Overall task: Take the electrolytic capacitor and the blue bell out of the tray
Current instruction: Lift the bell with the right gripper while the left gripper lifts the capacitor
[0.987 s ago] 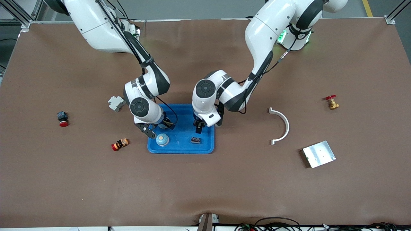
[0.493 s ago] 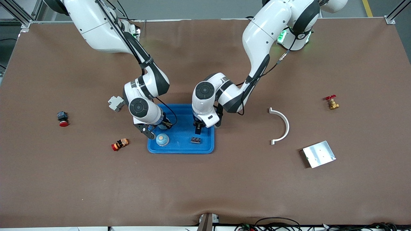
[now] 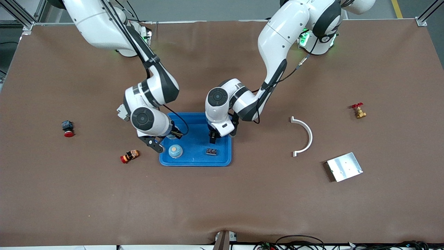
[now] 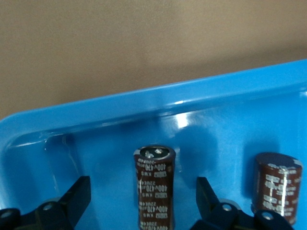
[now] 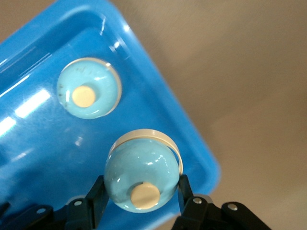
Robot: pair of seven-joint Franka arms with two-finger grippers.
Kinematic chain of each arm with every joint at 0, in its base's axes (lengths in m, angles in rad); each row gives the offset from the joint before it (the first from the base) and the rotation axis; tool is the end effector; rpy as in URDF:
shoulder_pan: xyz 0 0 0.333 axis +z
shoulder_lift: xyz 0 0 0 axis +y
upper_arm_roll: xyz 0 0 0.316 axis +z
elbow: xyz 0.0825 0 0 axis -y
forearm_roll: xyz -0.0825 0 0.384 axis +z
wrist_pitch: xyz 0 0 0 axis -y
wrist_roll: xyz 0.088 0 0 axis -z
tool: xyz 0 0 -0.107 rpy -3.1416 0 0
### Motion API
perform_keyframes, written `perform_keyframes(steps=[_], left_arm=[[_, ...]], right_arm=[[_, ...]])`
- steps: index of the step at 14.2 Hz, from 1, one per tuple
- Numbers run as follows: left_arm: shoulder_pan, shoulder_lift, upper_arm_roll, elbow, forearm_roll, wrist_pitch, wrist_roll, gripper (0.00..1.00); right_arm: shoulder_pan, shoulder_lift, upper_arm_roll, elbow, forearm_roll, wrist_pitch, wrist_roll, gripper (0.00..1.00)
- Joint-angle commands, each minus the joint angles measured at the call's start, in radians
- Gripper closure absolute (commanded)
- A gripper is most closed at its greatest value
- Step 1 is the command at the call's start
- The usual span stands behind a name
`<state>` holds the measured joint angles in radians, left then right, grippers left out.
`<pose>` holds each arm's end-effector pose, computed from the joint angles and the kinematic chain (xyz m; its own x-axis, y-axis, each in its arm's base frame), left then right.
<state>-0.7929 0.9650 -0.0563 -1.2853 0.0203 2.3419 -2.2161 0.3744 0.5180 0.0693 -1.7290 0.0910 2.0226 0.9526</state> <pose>0.5069 -0.5594 0.1702 0.1914 0.9782 -0.0801 0.9807 -0.1874 0.0557 0.5787 0.2769 0.2679 0.8185 -0.5325 -0.2155 -0.5185 -0.8464 0.1218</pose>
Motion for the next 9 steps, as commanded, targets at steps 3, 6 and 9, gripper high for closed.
perform_keyframes(steps=[3,6,9], left_arm=[[-0.022,0.02,0.035,0.023,0.021,0.007,0.009,1.0],[-0.023,0.012,0.036,0.023,0.023,0.001,0.062,1.0],[-0.038,0.0,0.053,0.023,0.052,-0.03,0.102,1.0]], right_arm=[[-0.098,-0.124,-0.121,-0.101,0.006,-0.081,-0.494,0.86],[-0.13,-0.141,-0.289,-0.139,0.004,-0.099,-0.913,0.86],[-0.137,-0.128,-0.466,-0.15,0.004,-0.084,-1.263,0.88]])
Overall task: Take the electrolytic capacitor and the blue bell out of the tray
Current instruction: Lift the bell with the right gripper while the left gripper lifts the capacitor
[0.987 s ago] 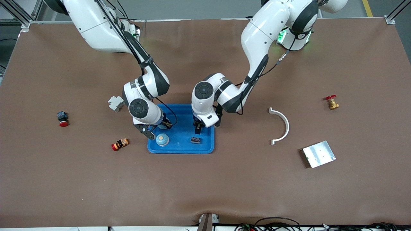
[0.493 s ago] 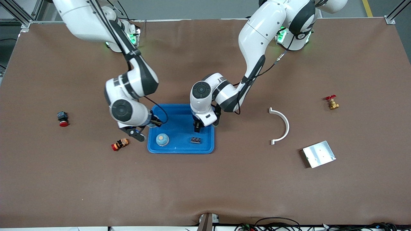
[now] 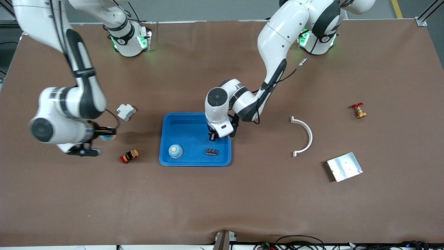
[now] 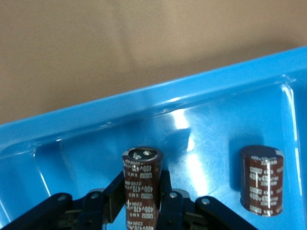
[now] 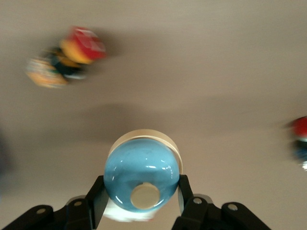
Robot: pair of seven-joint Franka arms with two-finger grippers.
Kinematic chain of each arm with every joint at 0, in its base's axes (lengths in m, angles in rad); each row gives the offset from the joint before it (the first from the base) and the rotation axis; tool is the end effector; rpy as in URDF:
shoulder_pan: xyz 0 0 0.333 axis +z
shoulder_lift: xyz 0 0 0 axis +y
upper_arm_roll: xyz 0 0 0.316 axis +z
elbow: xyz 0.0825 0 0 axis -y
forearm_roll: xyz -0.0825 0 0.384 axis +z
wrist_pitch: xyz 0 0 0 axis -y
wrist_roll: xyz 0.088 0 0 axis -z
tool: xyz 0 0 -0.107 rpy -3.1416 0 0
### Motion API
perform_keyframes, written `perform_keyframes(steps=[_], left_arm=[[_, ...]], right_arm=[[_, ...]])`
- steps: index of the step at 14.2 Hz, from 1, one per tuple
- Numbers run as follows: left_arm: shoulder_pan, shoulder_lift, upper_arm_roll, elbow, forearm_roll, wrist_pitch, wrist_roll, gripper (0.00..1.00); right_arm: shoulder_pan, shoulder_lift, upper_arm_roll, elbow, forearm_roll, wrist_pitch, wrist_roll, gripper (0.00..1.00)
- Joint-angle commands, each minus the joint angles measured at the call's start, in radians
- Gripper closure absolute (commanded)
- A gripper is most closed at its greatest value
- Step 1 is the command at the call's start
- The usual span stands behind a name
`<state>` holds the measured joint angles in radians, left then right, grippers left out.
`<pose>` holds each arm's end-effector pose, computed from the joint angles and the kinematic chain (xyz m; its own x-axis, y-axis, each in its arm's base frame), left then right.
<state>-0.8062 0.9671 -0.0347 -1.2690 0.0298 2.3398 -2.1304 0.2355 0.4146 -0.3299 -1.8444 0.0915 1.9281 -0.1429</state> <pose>0.5113 -0.5605 0.1753 0.2826 0.9574 -0.0596 0.9570 -0.2771 0.0855 0.6001 -0.0401 0.2908 0.9522 0.0060 -0.3055 0.0113 -0.9998 0.0155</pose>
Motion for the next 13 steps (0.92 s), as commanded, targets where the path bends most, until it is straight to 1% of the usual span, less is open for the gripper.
perform_keyframes(steps=[1,2,4,5,7,8,9,10,11,12,13], left_arm=[[-0.025,-0.025,0.027,0.007,0.077,-0.045,0.053,1.0],[-0.016,-0.04,0.018,0.005,0.085,-0.048,0.129,1.0],[-0.015,-0.064,0.015,0.003,0.073,-0.051,0.258,1.0],[-0.015,-0.076,0.015,0.002,0.075,-0.069,0.3,1.0],[-0.01,-0.088,0.013,0.002,0.072,-0.083,0.375,1.0],[-0.008,-0.114,0.015,-0.009,0.071,-0.085,0.406,1.0],[-0.001,-0.128,0.013,-0.015,0.07,-0.085,0.452,1.0],[0.007,-0.142,0.006,-0.018,0.067,-0.092,0.495,1.0],[0.027,-0.145,-0.007,-0.018,0.056,-0.106,0.548,1.0],[0.054,-0.154,-0.033,-0.019,0.047,-0.126,0.611,1.0],[0.086,-0.162,-0.056,-0.03,0.047,-0.143,0.668,1.0]], right_arm=[[0.001,-0.02,-0.099,-0.039,0.002,0.024,-0.222,0.89],[0.001,-0.02,-0.132,-0.067,0.001,0.043,-0.271,0.89],[-0.01,-0.019,-0.185,-0.145,-0.004,0.144,-0.361,0.89],[-0.022,-0.004,-0.198,-0.173,0.004,0.187,-0.388,0.89],[-0.022,0.007,-0.198,-0.193,0.007,0.215,-0.385,0.89],[-0.019,0.022,-0.198,-0.193,0.013,0.216,-0.383,0.88],[-0.019,0.036,-0.198,-0.194,0.057,0.219,-0.383,0.82],[-0.013,0.05,-0.198,-0.199,0.095,0.216,-0.385,0.81],[-0.01,0.053,-0.198,-0.205,0.103,0.221,-0.385,0.79],[-0.009,0.058,-0.198,-0.203,0.102,0.224,-0.385,0.62],[-0.009,0.065,-0.199,-0.202,0.102,0.238,-0.388,0.35]])
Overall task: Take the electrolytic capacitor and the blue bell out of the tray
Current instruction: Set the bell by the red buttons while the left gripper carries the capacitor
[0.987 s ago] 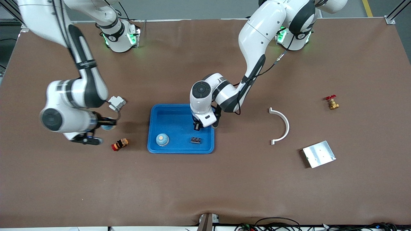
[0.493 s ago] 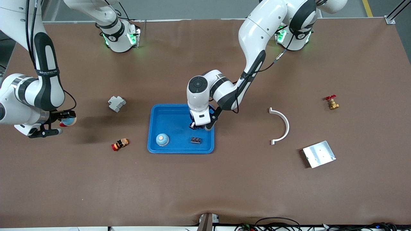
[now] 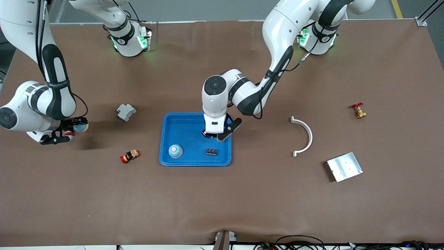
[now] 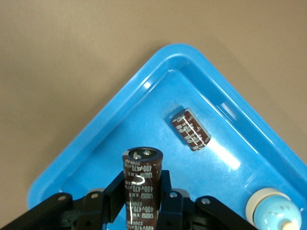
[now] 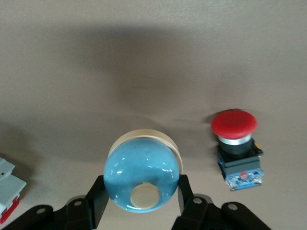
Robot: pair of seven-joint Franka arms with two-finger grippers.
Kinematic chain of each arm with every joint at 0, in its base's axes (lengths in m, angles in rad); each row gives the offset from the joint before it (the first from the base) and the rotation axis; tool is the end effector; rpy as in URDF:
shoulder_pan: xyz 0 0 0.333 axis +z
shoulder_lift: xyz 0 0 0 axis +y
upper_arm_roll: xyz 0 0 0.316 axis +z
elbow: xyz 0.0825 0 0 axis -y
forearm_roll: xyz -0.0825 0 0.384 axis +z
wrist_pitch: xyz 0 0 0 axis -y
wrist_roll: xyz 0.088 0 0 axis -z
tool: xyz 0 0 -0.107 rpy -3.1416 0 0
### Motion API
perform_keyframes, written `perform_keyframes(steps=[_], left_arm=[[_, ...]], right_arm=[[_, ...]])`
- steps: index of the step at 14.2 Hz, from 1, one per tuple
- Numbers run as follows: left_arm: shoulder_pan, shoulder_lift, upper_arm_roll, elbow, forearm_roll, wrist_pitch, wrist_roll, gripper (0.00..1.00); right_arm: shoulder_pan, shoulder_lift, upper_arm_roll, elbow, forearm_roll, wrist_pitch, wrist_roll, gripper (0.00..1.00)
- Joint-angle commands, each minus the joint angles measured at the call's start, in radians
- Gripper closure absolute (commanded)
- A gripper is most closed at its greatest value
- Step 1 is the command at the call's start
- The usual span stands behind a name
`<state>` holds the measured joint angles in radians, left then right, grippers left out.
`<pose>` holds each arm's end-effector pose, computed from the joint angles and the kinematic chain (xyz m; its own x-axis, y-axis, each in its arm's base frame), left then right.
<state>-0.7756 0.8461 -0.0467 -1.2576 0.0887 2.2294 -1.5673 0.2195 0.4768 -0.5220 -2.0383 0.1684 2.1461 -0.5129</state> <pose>0.5294 -0.5519 0.2620 0.7539 0.6556 0.0419 0.6470 -0.7521 0.1255 0.5388 -0.1605 0.2147 0.9452 0.1100 -0.3075 0.1052 -0.9939 -0.0323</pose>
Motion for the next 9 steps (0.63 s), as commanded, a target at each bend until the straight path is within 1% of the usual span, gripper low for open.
perform_keyframes(steps=[1,2,5,6,7,8,9], left_arm=[[0.085,-0.056,-0.067,-0.054,-0.012,-0.048,0.149,1.0],[0.101,-0.067,-0.082,-0.072,-0.012,-0.053,0.192,1.0],[0.116,-0.102,-0.082,-0.117,-0.01,-0.054,0.301,1.0],[0.118,-0.105,-0.082,-0.126,-0.009,-0.054,0.309,1.0],[0.111,-0.11,-0.081,-0.143,0.005,-0.054,0.32,1.0],[0.119,-0.122,-0.081,-0.175,0.029,-0.048,0.346,1.0],[0.131,-0.14,-0.082,-0.199,0.048,-0.042,0.392,1.0]], right_arm=[[0.008,0.011,-0.007,-0.01,0.026,0.049,-0.016,0.14],[0.0,0.017,-0.007,-0.01,0.025,0.06,-0.016,0.0],[0.008,0.01,-0.006,0.001,0.026,0.044,-0.01,0.0],[0.006,0.006,-0.007,0.012,0.028,0.043,-0.01,0.0],[0.005,-0.001,-0.007,0.036,0.029,0.023,-0.012,0.0],[0.005,-0.007,-0.007,0.068,0.033,-0.024,-0.012,0.0],[0.009,-0.006,-0.007,0.104,0.064,-0.063,-0.012,0.0]])
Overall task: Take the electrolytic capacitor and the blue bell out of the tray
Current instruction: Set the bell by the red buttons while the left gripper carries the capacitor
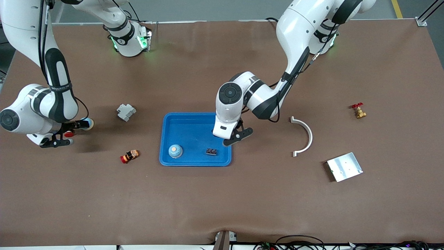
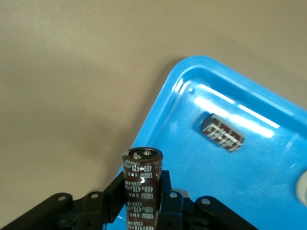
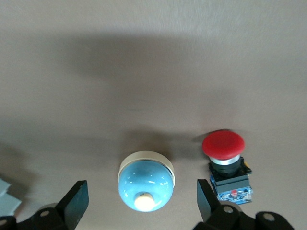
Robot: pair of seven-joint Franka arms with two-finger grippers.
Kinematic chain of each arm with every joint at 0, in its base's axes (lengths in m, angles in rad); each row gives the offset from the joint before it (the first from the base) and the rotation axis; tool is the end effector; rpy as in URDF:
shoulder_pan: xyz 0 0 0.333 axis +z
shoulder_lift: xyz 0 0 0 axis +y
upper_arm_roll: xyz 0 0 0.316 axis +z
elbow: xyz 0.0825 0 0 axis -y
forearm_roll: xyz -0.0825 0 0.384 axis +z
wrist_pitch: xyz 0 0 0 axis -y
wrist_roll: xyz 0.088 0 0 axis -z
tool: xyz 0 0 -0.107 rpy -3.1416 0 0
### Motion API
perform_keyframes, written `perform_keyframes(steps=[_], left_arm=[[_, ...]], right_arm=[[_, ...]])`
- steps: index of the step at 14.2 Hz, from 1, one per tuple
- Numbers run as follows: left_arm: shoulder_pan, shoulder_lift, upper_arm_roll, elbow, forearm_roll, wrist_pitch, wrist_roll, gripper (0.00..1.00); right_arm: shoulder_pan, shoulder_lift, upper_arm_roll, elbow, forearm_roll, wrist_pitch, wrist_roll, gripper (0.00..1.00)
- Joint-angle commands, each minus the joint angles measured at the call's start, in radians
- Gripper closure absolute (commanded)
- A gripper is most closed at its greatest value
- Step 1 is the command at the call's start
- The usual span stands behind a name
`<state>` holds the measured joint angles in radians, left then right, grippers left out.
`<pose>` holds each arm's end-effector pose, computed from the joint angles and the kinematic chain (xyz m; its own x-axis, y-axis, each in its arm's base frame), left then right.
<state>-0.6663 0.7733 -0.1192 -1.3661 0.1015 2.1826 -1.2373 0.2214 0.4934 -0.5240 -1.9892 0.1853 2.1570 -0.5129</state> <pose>0.5397 -0.5073 0.2639 0.9082 0.4182 0.0185 0.4171 -0.9077 0.0454 0.5571 -0.1613 0.2246 0.9583 0.1072 -0.2649 0.1066 -0.9942 -0.0168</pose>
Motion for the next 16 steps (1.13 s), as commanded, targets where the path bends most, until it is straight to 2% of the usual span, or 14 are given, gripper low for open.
perform_keyframes(steps=[1,4,5,7,9,11,13,15,16], left_arm=[[0.043,-0.078,-0.013,-0.116,0.037,0.014,0.118,1.0],[0.056,-0.094,-0.016,-0.153,0.032,0.029,0.313,1.0],[0.074,-0.1,-0.016,-0.163,0.03,0.029,0.367,1.0],[0.109,-0.126,-0.031,-0.209,0.029,0.055,0.406,1.0],[0.128,-0.158,-0.033,-0.284,0.029,0.114,0.461,1.0],[0.169,-0.166,-0.036,-0.304,0.029,0.118,0.527,1.0],[0.183,-0.16,-0.036,-0.314,0.026,0.118,0.632,1.0],[0.259,-0.195,-0.054,-0.349,0.026,0.118,0.721,1.0],[0.307,-0.21,-0.091,-0.373,0.023,0.118,0.772,1.0]], right_arm=[[0.027,-0.024,-0.005,0.079,0.09,-0.097,-0.012,0.0],[0.11,-0.021,0.002,0.118,0.236,-0.144,0.022,0.0],[0.168,-0.021,0.001,0.136,0.25,-0.144,0.103,0.0],[0.234,-0.015,0.008,0.203,0.247,-0.157,0.332,0.0],[0.309,-0.001,0.018,0.23,0.247,-0.148,0.439,0.0],[0.375,0.036,0.022,0.309,0.246,-0.16,0.616,0.0],[0.392,0.08,0.077,0.354,0.244,-0.151,0.768,0.0],[0.42,0.131,0.102,0.394,0.244,-0.144,0.917,0.0],[0.446,0.163,0.102,0.432,0.238,-0.147,1.029,0.0]])
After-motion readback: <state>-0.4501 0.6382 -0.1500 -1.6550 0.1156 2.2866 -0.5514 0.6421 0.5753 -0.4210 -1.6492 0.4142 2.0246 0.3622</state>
